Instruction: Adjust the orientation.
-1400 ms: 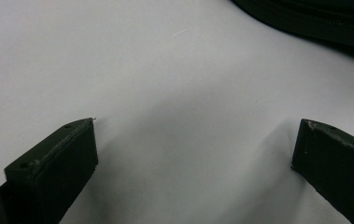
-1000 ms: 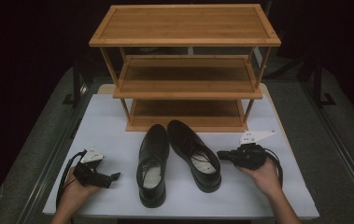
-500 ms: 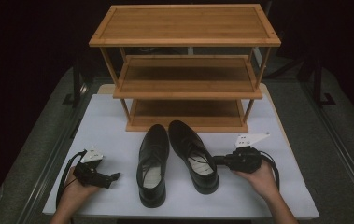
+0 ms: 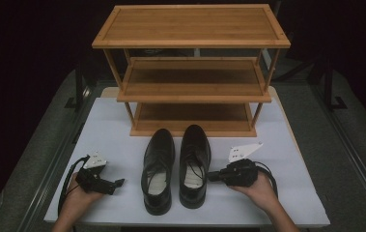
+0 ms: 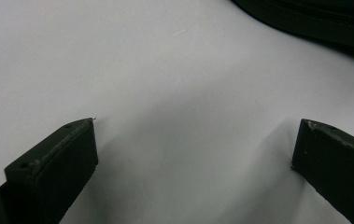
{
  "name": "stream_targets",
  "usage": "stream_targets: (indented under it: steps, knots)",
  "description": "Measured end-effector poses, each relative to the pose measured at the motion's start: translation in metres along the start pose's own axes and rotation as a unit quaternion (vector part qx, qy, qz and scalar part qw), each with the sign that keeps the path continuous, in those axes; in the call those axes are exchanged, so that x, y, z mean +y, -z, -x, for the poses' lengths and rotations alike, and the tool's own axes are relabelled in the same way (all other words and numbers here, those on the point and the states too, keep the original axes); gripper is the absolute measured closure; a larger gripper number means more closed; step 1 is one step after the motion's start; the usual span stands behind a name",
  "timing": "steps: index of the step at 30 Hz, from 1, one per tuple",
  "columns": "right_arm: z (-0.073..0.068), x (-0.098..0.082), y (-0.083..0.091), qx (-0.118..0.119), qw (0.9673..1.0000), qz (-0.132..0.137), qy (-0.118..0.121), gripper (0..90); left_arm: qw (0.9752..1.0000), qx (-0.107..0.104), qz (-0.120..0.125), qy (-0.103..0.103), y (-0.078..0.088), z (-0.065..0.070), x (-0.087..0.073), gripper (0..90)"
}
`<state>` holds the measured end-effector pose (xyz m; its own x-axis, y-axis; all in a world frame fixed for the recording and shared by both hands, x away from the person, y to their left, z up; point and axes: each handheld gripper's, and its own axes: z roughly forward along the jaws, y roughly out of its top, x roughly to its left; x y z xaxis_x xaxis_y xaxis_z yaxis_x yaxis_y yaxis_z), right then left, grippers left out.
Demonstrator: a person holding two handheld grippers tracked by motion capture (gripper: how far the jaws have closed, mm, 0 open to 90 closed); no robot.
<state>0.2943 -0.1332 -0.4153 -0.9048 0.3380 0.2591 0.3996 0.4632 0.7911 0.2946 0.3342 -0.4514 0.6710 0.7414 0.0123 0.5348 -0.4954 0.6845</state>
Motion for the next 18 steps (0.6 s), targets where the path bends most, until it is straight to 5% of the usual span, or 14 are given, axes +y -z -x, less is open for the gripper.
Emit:
stream_targets:
  steps: [11,18]
  knots:
    - [0.002,0.000,0.003,-0.005,1.0000,0.005,0.000,89.7,1.0000,0.000,0.000,0.000,0.000,0.000,0.000,0.0]
    - [0.026,0.005,0.004,-0.044,0.9987,0.020,-0.015,89.6,1.0000,0.000,0.000,0.000,0.000,0.000,0.000,0.0]
